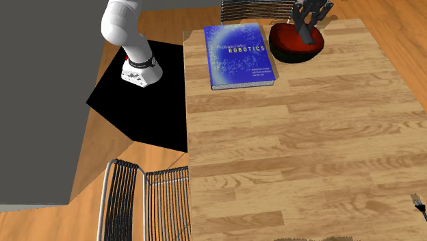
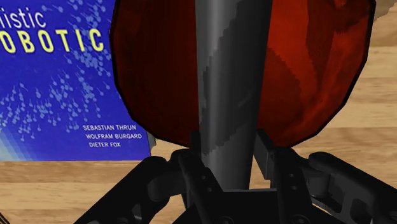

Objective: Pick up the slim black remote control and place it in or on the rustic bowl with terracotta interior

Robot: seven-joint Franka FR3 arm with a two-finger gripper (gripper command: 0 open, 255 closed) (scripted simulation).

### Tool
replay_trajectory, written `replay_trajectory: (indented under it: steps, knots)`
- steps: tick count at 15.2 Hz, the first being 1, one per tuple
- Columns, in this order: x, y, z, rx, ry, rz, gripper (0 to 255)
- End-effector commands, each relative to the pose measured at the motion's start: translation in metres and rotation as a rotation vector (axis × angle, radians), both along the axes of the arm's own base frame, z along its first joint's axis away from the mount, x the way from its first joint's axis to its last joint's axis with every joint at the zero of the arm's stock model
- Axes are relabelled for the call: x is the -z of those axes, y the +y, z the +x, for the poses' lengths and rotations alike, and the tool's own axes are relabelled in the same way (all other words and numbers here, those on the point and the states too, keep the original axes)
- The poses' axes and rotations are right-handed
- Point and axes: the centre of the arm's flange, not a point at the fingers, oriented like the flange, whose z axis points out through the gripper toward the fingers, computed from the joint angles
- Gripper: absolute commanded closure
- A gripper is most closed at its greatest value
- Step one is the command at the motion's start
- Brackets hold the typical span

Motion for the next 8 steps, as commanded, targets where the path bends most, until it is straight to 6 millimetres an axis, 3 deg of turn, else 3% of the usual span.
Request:
replay_trajectory:
  steps: [1, 8]
  knots:
    - [-0.001, 0.021, 0.004, 0.002, 0.000, 0.000, 255]
    - [0.036, 0.021, 0.004, 0.002, 0.000, 0.000, 255]
